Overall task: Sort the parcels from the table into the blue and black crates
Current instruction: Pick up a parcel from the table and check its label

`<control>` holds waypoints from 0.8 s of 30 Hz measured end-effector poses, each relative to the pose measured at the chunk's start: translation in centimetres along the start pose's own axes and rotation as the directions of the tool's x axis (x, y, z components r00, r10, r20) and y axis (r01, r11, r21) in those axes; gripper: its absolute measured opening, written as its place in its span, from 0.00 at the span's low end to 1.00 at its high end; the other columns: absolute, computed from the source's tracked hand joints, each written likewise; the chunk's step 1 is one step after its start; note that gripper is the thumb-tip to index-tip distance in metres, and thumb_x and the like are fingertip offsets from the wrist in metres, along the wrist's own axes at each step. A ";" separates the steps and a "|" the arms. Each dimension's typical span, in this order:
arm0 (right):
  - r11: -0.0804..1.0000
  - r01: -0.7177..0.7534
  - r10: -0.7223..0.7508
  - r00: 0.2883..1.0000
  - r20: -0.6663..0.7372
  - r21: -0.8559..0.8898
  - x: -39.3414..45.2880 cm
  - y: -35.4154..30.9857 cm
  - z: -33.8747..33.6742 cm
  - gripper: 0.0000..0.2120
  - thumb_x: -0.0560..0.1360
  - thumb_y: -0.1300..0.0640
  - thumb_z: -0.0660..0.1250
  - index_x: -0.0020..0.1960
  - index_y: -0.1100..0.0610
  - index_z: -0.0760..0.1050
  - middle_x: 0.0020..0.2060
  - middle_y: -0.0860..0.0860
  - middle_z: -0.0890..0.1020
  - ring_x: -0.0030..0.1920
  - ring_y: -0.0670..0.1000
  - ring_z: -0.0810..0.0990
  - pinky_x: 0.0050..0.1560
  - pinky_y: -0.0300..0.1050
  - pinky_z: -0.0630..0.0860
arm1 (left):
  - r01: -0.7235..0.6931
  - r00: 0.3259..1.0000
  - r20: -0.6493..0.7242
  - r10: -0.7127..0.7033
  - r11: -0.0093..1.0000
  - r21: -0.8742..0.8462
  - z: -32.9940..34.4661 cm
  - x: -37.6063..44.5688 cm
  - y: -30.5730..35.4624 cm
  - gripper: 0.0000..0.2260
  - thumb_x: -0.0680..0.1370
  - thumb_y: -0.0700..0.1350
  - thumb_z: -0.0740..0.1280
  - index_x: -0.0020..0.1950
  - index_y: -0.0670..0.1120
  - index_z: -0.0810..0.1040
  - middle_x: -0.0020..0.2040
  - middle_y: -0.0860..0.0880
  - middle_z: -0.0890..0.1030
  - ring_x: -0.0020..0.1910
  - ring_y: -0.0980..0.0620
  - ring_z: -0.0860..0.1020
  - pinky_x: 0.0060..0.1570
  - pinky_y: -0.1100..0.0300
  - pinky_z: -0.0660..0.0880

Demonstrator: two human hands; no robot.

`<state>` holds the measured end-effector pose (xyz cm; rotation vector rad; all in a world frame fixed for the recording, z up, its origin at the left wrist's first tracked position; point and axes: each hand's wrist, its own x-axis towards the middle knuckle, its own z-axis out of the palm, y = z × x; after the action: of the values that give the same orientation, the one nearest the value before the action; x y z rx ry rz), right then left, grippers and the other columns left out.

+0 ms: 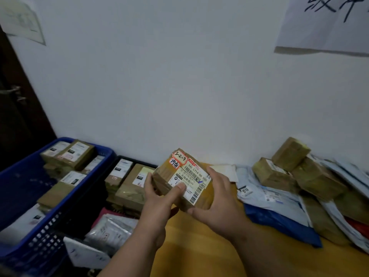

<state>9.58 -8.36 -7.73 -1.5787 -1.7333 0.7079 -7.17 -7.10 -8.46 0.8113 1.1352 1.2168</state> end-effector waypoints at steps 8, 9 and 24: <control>0.998 0.026 -0.026 1.000 0.009 -0.052 1.7 -2.6 5.7 0.51 0.64 0.47 0.78 0.78 0.43 0.51 0.57 0.34 0.59 0.64 0.42 0.66 0.60 0.36 0.69 | 0.075 0.993 -0.095 -0.068 0.994 0.073 -6.7 1.6 0.4 0.45 0.56 0.64 0.80 0.68 0.72 0.61 0.67 0.49 0.74 0.63 0.45 0.76 0.60 0.43 0.75; 0.998 0.029 -0.028 0.999 0.018 -0.054 2.1 -2.7 6.2 0.51 0.64 0.47 0.78 0.78 0.43 0.52 0.57 0.35 0.59 0.64 0.42 0.66 0.60 0.36 0.69 | 0.066 0.991 -0.123 -0.054 0.994 0.092 -7.2 2.0 0.3 0.46 0.53 0.68 0.79 0.67 0.72 0.62 0.68 0.49 0.73 0.63 0.44 0.76 0.60 0.42 0.75; 0.984 0.146 -0.107 0.939 0.326 -0.099 9.0 -7.5 17.7 0.49 0.63 0.40 0.73 0.77 0.46 0.53 0.68 0.42 0.62 0.68 0.45 0.64 0.68 0.48 0.70 | 0.110 0.908 -0.415 -0.056 0.988 0.107 -19.7 4.0 2.4 0.16 0.77 0.47 0.71 0.64 0.55 0.73 0.56 0.53 0.80 0.57 0.51 0.77 0.58 0.50 0.74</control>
<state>-9.17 0.60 -11.84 -1.4757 -2.1302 0.8438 -26.81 -4.57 -12.45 0.6062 1.5892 1.2873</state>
